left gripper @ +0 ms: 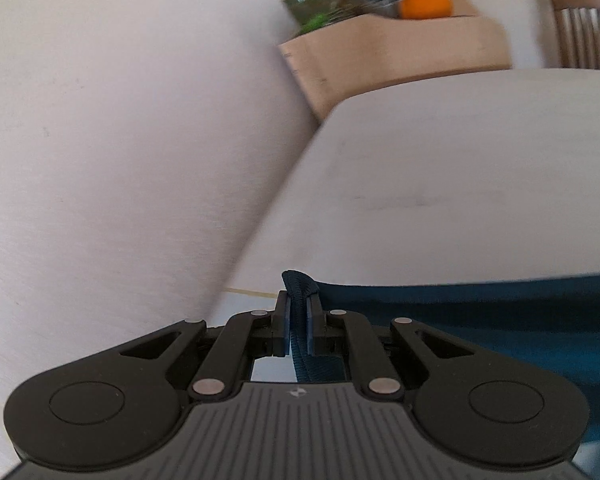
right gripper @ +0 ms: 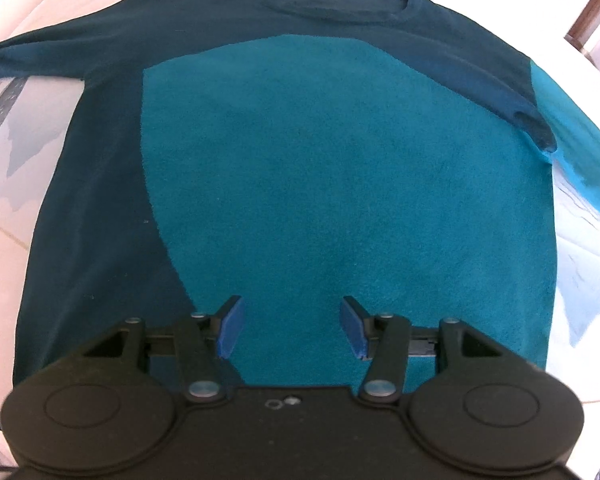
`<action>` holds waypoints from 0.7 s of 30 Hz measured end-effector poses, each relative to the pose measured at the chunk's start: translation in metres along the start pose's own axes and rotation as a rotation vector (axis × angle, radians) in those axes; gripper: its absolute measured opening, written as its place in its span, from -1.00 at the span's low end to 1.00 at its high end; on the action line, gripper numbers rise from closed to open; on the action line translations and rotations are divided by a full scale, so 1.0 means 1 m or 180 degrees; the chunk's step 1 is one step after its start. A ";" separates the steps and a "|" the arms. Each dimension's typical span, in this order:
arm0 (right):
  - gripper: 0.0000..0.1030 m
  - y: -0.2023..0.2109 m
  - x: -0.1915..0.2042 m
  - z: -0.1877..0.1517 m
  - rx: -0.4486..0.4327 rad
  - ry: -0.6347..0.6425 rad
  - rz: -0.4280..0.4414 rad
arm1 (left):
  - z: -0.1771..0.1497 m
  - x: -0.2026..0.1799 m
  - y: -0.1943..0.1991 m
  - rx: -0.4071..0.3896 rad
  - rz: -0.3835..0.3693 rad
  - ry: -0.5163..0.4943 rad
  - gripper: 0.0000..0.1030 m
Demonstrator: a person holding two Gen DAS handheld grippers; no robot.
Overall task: Fold clothes
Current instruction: 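Pull the sleeve cuff outward with the left gripper to straighten the sleeve, then open the left gripper to release the sleeve onto the table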
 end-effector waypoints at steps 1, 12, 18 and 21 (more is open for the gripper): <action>1.00 -0.001 0.003 0.002 0.0000 0.0030 0.0017 | 0.002 0.005 -0.003 0.0012 0.0057 -0.0005 -0.88; 1.00 0.000 0.004 0.008 -0.0048 0.0273 0.0073 | -0.007 0.019 -0.010 0.0285 -0.0052 0.0112 -0.78; 1.00 -0.004 0.003 0.011 -0.0030 0.0279 0.0132 | -0.024 0.028 0.017 0.0236 0.0058 0.0238 0.77; 1.00 -0.006 0.009 0.005 -0.0014 0.0320 0.0174 | -0.024 0.037 0.038 0.0102 0.0286 0.0249 0.81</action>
Point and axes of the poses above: each gripper's, at about its wrist camera, not at the fingertips, and y roughly against the way its jaws point, x to its left, z to its top, the point moved 1 cm from there along -y, roughly the way its jaws point, and after that the axes turned 7 degrees about -z, right-handed, at the moved point
